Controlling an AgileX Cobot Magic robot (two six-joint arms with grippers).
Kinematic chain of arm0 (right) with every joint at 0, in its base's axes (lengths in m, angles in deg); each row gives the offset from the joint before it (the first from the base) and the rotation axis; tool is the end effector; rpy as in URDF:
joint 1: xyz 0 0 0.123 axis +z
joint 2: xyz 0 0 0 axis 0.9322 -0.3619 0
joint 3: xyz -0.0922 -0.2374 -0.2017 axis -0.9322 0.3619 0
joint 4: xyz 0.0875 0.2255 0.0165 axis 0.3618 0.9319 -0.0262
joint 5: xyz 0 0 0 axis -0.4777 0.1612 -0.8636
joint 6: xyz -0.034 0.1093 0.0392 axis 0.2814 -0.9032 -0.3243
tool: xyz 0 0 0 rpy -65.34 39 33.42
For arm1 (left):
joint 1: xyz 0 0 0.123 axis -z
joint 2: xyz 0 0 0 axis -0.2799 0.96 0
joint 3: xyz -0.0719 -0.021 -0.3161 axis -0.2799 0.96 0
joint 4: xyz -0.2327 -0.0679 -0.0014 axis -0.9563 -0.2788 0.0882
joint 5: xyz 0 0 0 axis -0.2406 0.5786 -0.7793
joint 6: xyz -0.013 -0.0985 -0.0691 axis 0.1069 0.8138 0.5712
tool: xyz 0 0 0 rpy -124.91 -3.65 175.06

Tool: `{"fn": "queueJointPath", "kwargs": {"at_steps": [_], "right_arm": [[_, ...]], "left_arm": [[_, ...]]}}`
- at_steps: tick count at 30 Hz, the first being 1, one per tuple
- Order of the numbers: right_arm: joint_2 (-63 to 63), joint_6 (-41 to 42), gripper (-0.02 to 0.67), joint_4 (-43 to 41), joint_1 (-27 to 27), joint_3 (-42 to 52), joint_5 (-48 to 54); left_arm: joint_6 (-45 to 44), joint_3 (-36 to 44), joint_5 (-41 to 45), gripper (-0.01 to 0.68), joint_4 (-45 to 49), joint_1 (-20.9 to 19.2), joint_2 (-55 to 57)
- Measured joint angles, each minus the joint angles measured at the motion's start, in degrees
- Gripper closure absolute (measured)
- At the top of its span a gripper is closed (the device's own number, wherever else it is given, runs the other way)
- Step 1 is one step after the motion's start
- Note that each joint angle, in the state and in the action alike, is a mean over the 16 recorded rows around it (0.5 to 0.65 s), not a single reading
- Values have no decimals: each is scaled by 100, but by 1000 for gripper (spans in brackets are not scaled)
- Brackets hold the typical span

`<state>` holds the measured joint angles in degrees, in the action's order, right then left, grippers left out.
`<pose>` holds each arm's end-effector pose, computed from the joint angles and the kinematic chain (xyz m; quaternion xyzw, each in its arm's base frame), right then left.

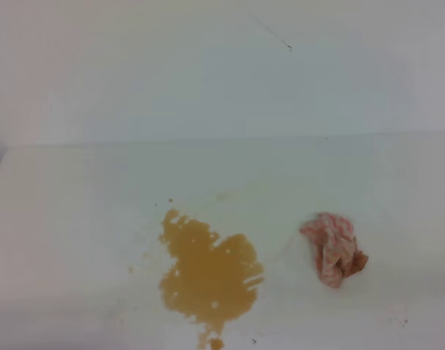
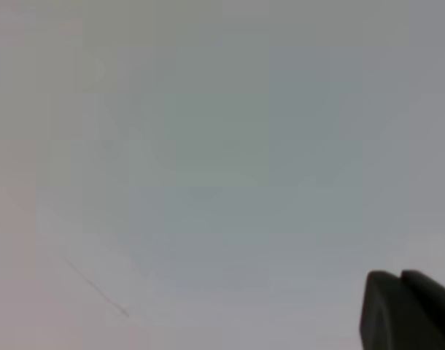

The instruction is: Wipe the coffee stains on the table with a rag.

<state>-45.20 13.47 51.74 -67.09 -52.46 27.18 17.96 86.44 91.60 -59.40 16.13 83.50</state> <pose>0.0277 0.0055 0.2526 -0.0415 0.5619 -0.0029 0.8262 0.0339 -0.0051 0.1789 -0.0670 0.7776 -0.0792 0.6201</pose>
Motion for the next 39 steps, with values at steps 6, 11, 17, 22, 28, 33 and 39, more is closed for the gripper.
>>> {"fn": "queueJointPath", "kwargs": {"at_steps": [6,11,17,22,28,33,39], "right_arm": [[-50,-472,652,-92,0,-528,346],[-363,-676,652,-126,0,-1395,1402],[-1275,-512,652,85,0,-2772,3209],[-2354,68,652,543,0,-3827,4641],[-3588,1030,652,1553,0,-4679,5705],[-4455,1871,651,2428,0,-5019,6103],[-5416,2516,649,3159,35,-5148,6305]], "left_arm": [[0,0,0,675,0,0,0],[0,0,0,675,0,0,0],[0,0,0,675,0,0,0],[0,14,-5,675,0,0,-10],[0,14,-5,675,0,0,-10],[0,14,-5,675,0,0,-10],[0,0,0,675,0,0,0]]}}
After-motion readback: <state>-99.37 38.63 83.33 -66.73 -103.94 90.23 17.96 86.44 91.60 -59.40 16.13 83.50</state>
